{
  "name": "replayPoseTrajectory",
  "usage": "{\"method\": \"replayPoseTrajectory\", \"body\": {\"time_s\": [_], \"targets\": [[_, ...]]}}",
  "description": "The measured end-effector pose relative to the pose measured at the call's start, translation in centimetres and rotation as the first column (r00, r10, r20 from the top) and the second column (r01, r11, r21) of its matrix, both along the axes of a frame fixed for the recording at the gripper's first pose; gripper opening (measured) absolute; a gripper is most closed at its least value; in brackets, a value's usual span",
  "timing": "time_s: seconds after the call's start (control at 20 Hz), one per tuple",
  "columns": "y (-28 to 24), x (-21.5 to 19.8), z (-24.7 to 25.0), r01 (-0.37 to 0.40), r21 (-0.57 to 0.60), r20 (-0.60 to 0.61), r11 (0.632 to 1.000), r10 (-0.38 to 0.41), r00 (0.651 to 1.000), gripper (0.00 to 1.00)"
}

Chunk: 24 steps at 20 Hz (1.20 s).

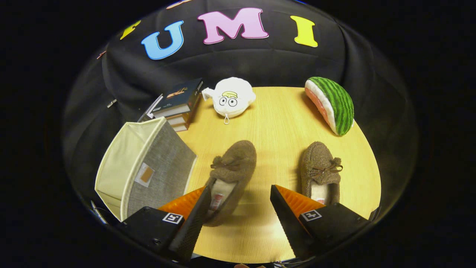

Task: Open the storage box then place both shoes into the box .Put the left shoe in first, then the right shoe, with the right side of both shoes facing outward in a uniform manner.

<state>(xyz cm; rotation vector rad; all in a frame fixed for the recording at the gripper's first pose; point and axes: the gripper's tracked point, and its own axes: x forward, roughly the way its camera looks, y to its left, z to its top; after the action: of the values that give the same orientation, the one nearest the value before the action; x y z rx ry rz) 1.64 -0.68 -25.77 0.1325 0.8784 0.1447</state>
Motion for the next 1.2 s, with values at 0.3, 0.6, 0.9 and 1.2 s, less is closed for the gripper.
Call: {"method": "replayPoseTrajectory", "body": {"time_s": [0.3,0.6,0.9,1.2], "targets": [[0.7,0.8,-6.0,0.059,0.028,-0.156,0.998,-0.054,0.986,0.99],[3.0,1.8,-7.9,0.064,0.108,-0.235,0.992,-0.037,0.971,0.78],[3.2,2.2,-8.2,0.105,0.126,-0.260,0.987,-0.069,0.963,0.21],[3.1,2.2,-7.1,0.141,0.173,-0.279,0.975,-0.089,0.956,0.05]]}}
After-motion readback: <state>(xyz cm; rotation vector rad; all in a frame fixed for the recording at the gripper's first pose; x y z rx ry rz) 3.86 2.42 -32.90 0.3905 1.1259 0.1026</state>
